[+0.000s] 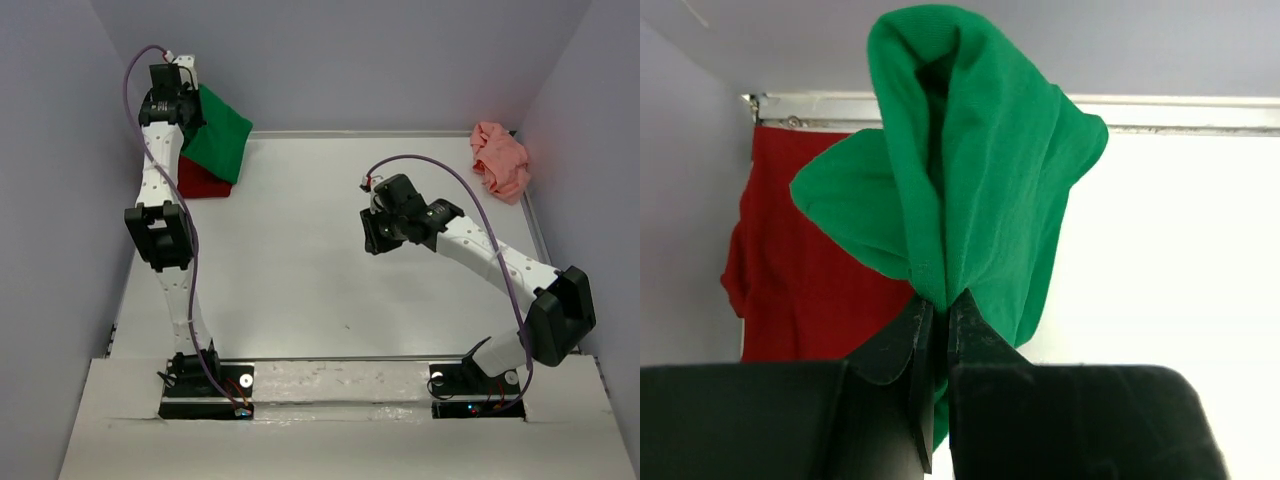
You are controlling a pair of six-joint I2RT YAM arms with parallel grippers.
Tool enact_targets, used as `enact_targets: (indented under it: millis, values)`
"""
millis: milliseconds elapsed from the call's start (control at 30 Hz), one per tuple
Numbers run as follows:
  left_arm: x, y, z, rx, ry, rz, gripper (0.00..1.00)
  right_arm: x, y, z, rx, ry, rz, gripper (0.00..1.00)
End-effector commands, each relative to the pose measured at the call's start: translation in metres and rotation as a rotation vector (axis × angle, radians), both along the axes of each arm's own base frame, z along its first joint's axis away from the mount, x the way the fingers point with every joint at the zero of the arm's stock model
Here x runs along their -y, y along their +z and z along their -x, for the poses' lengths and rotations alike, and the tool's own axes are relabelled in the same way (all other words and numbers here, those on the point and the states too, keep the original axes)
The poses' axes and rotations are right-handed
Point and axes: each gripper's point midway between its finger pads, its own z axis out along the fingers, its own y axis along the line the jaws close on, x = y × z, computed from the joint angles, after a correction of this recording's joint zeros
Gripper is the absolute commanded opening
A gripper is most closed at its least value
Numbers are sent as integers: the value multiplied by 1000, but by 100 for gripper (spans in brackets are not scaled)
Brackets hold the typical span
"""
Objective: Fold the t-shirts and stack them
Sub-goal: Neatly place the folded tshirt to the corner
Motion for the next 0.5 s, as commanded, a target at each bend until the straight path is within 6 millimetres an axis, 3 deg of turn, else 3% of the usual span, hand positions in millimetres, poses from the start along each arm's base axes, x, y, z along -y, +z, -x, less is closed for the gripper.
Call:
enact_targets:
  millis: [0, 167, 267, 467]
  values:
    - [0, 85, 14, 177, 0, -11, 0, -10, 2, -2, 24, 24, -32, 33]
    - [-3, 77, 14, 155, 13, -13, 0, -8, 8, -1, 39, 23, -38, 33]
    - [-3, 55, 10, 104, 22, -2, 0, -7, 10, -1, 45, 22, -38, 33]
    - [-10, 31, 8, 65, 48, 1, 0, -4, 9, 0, 46, 15, -29, 33]
